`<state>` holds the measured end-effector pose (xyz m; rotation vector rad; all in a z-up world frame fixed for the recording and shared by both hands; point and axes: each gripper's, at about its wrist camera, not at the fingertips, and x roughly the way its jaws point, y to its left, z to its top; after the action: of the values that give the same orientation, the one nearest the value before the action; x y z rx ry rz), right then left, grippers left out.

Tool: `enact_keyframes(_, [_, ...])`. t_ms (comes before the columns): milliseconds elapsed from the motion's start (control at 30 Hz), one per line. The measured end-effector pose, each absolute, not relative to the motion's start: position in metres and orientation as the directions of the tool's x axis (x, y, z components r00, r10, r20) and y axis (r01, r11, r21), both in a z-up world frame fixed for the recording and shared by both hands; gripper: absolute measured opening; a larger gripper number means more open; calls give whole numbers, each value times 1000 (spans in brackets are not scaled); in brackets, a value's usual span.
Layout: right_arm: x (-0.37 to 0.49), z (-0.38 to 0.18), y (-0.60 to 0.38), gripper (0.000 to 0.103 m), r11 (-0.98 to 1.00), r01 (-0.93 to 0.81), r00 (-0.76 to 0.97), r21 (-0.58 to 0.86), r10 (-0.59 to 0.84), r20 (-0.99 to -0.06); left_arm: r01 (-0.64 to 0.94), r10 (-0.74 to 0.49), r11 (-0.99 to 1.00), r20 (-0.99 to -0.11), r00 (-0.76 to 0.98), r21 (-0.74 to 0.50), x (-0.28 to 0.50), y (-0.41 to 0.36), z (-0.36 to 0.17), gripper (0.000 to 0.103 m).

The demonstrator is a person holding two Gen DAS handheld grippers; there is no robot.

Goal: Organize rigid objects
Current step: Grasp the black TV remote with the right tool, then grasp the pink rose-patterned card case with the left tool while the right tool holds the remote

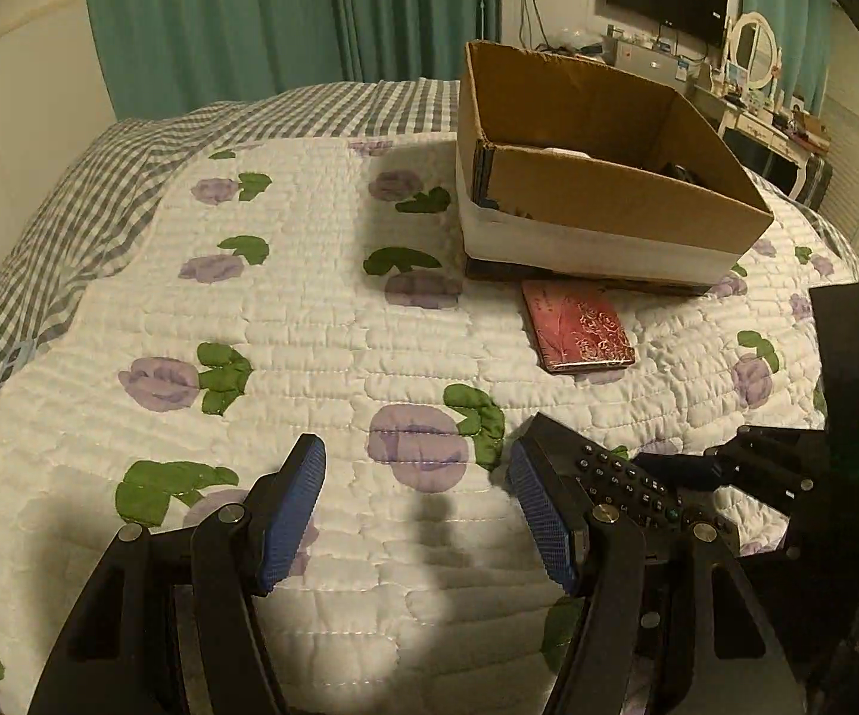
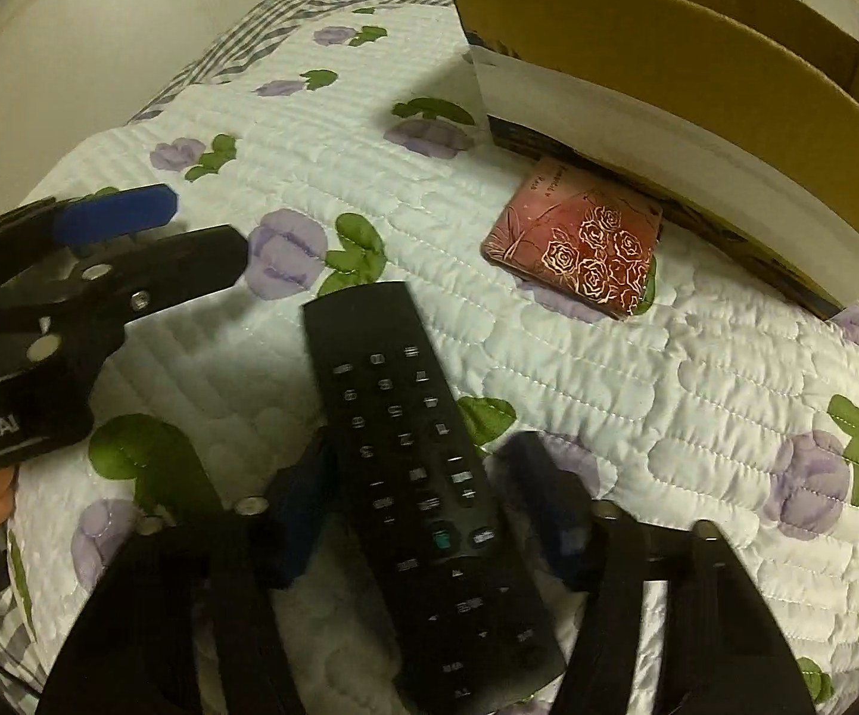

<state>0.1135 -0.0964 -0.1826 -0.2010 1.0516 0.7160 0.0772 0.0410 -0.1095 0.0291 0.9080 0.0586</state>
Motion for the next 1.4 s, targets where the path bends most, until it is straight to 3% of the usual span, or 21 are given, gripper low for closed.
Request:
enact_keyframes(167, [107,-170,-111,42,810,-574,391,120,400,-829,-40,81,997,-781,619,72,76,36,-104,67])
enact_keyframes(667, [134,-112,-230,41,959,-259,620,115,257,-742,75,4,996,-820,572,57,136,-35,-108,67])
enact_keyframes(967, [148,-121,-241,41,958,-241,592,158,274,-758,71,-19,997,-871,490,18,184,-53,-146,67])
enact_keyframes(1400, [158,-138,-241,41,957,-231,552,177,279,-786,24,83,993,-841,535,114,193,-65,-156,69])
